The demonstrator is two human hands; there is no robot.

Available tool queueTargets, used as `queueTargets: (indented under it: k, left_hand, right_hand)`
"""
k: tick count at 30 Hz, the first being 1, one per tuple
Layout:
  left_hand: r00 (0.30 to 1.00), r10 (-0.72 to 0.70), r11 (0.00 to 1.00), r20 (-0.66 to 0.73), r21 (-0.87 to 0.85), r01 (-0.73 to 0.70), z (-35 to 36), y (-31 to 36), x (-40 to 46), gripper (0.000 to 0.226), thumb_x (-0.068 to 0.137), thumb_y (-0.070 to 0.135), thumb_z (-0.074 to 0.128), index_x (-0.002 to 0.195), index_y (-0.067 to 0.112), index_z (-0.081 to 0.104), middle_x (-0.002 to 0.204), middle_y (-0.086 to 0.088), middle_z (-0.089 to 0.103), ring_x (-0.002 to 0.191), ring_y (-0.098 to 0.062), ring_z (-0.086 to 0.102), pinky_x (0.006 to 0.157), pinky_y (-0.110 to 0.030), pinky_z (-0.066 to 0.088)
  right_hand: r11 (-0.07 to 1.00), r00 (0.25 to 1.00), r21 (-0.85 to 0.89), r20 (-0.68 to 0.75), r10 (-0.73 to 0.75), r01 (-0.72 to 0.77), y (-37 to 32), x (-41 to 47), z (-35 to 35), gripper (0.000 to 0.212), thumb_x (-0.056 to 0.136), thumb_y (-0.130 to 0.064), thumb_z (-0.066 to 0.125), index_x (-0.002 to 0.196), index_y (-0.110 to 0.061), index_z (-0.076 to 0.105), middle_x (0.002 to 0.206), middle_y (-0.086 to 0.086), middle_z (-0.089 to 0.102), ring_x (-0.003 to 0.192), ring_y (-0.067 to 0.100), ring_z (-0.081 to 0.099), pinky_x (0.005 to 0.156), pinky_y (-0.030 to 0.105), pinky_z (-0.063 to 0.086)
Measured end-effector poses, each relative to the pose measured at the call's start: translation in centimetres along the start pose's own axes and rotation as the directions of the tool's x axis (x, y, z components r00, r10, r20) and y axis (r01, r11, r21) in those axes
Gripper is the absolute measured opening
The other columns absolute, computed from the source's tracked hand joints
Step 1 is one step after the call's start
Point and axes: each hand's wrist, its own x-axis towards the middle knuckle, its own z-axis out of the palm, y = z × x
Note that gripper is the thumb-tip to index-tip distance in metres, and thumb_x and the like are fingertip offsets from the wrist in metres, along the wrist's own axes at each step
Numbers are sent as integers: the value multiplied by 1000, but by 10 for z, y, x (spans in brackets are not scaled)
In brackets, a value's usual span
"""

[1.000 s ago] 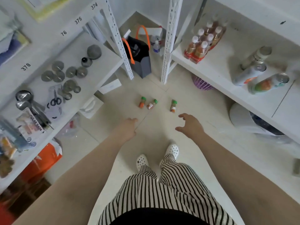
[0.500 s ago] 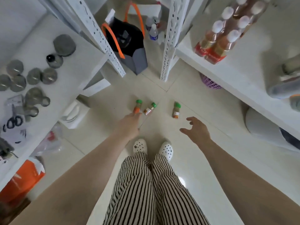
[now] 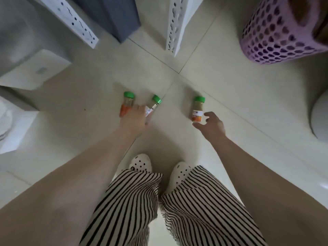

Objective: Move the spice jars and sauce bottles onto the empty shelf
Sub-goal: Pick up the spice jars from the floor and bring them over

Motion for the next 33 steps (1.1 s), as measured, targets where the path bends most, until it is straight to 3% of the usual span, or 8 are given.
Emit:
queueTargets:
  k: [2,6,10,17,23,26,30,33]
  left_hand:
    - [995,-9,999,-100,36,13,16,0,23,44,83,39,61,114,10,52,108,-11,57,104,-31,56,90,-38,41]
    - [991,-103,994,-81,-34,100,37,9,56,57,87,36,62,130,6,40,124,-14,47,112,-30,51,83,-38,41]
    - [986,-140,990,-91,-38,137,60,8,76,65,80,41,69,124,2,41,123,-16,45,113,-31,50,82,-38,44]
    - [965,-262,886,5,-394,243,56,11,71,50,77,32,74,110,2,50,106,-16,61,94,-32,62,81,-40,52]
    - [937,-301,677,175,-653,339,0,40,-12,51,75,26,78,114,3,54,100,-10,63,89,-25,61,79,-35,52]
    - [931,-275,601,241,-713,362,-50,59,-76,53,71,26,82,112,7,55,105,-14,66,93,-27,65,87,-42,54]
    - [937,-169,526,307,-775,349,-136,91,-174,45,74,19,79,111,7,55,93,-4,64,75,-10,63,60,-19,49]
    - [947,-89,507,308,-804,310,-204,112,-244,44,75,16,77,112,5,56,91,-4,65,72,-8,63,52,-11,49]
  right_hand:
    - [997,999,68,-20,41,-39,5,26,16,66,80,-41,71,136,-21,41,122,3,59,85,21,60,74,32,47]
    - [987,993,142,-74,87,-76,12,69,40,68,79,-37,71,135,-16,40,121,7,59,103,28,60,75,33,43]
    - [983,988,158,-101,113,-96,14,94,55,61,76,-31,72,128,-13,44,117,9,60,100,31,61,73,34,46]
    - [978,994,195,-75,84,-68,21,91,54,47,77,-19,72,118,-12,50,105,7,62,87,28,60,67,33,45]
    - [904,991,406,31,131,-132,26,-8,5,48,77,-18,76,119,-14,54,96,5,64,78,22,59,65,31,48]
    - [861,990,489,90,112,-142,23,-83,-34,49,76,-17,78,119,-16,55,97,4,66,83,20,63,65,27,48]
    - [779,981,602,176,86,-176,17,-199,-101,47,78,-14,77,120,-15,55,102,7,70,91,21,68,84,34,52]
    - [718,979,675,201,44,-171,11,-284,-155,47,78,-11,77,119,-11,55,100,9,71,89,22,70,93,40,52]
